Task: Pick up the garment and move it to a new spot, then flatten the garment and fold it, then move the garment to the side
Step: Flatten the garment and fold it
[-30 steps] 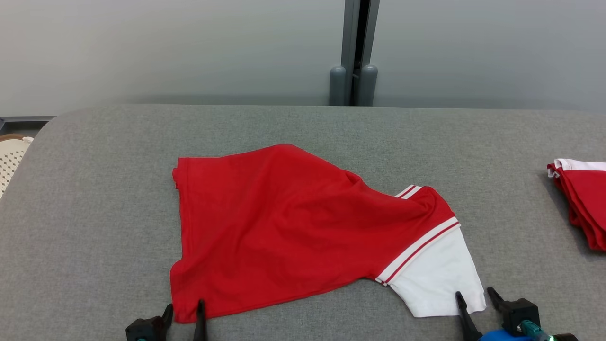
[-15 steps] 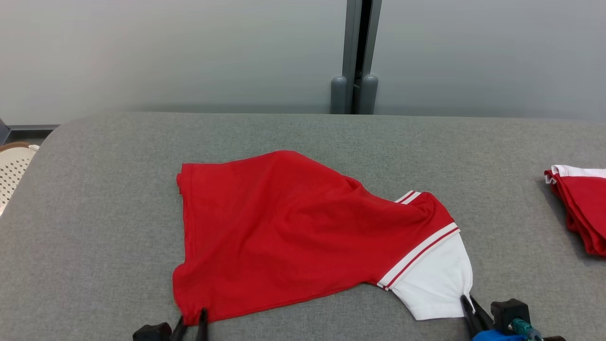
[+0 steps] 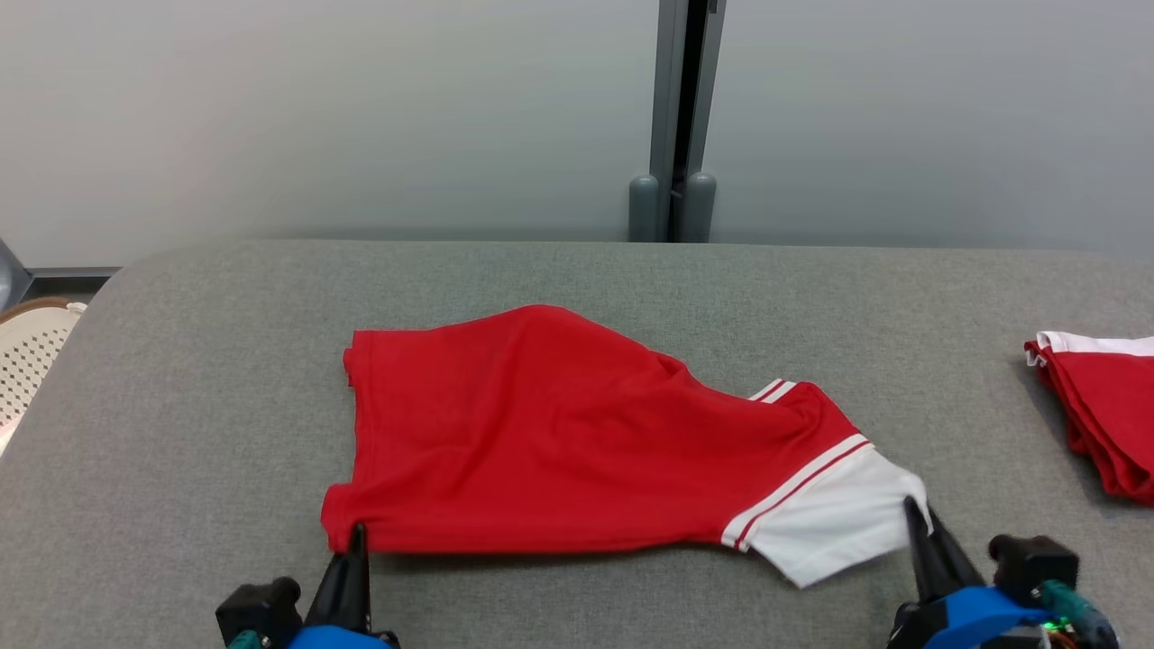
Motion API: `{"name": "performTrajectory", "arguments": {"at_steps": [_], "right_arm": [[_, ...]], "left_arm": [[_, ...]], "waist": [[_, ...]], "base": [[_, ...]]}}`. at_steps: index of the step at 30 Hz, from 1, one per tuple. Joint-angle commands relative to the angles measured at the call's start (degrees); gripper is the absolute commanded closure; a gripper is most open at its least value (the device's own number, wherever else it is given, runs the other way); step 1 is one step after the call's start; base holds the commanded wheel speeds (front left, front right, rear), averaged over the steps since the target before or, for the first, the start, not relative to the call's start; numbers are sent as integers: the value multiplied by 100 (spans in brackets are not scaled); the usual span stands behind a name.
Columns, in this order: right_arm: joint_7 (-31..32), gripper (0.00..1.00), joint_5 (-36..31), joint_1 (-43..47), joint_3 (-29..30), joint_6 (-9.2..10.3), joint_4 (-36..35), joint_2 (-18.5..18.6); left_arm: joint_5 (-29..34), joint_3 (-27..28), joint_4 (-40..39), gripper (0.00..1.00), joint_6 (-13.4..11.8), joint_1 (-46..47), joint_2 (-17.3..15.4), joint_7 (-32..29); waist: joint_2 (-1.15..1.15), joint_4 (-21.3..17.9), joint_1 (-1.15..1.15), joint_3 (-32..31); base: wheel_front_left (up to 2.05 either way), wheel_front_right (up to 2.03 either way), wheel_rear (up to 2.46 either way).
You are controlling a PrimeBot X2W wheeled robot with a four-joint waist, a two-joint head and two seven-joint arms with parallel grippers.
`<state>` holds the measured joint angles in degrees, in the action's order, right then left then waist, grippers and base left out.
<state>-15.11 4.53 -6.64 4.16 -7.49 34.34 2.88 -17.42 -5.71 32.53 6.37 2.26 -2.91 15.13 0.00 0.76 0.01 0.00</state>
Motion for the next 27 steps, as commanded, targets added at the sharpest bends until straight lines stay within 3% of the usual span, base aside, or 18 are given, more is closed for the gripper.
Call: {"name": "performTrajectory", "arguments": {"at_steps": [1,8,14,20,27], "right_arm": [[-4,100,270,-88,112,0,-216,14],[-4,100,1340,-728,-11,0,-1447,93],[251,100,2105,-1664,-99,0,-2484,650],[1059,100,2219,-2558,-38,0,-3593,1141],[1728,100,2009,-3396,27,0,-3844,1289]], "left_arm": [[-29,42,-206,100,43,112,-1,2],[-85,171,-1147,100,125,789,-202,1],[-532,-315,-1815,100,112,1871,-1030,-304],[-959,-583,-2749,100,114,2928,-1859,-1331],[-1490,-616,-3061,100,114,3608,-2084,-2215]], "waist": [[0,12,-1,-27],[0,26,-1,-109],[0,65,-1,-181],[0,90,-1,-96],[0,41,-1,427]], "base": [[0,0,0],[0,0,0],[0,0,0],[0,0,0],[0,0,0]]}}
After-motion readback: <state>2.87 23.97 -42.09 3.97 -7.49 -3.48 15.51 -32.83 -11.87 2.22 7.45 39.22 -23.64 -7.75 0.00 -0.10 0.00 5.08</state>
